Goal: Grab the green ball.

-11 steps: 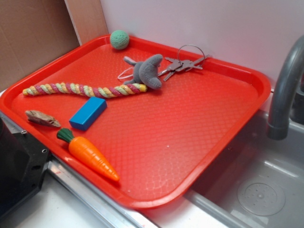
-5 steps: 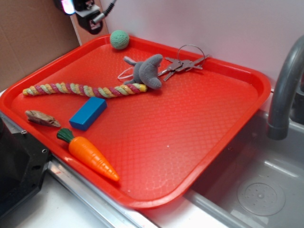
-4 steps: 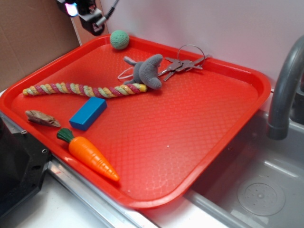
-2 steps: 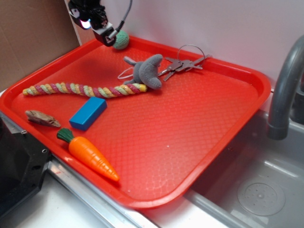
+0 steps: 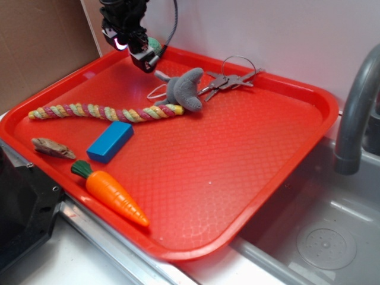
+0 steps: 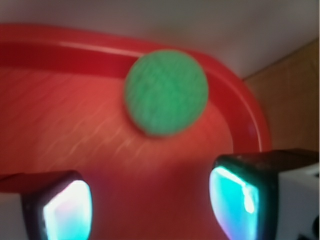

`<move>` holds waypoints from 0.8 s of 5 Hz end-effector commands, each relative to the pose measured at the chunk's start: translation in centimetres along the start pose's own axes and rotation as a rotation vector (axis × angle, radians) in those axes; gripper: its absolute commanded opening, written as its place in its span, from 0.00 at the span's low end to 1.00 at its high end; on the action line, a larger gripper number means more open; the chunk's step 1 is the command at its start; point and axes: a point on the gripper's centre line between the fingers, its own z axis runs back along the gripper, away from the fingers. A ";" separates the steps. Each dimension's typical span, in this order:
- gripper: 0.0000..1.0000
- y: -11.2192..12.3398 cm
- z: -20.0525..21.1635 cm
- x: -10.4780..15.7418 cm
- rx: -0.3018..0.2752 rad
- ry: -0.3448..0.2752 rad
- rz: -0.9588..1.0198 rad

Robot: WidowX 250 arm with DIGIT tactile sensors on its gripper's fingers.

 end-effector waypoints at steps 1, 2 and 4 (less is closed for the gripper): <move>1.00 2.1 0.1 3.3 0.021 -0.076 0.016; 1.00 1.4 -0.6 4.2 -0.003 -0.087 -0.022; 0.00 1.0 -0.7 4.0 0.009 -0.089 -0.006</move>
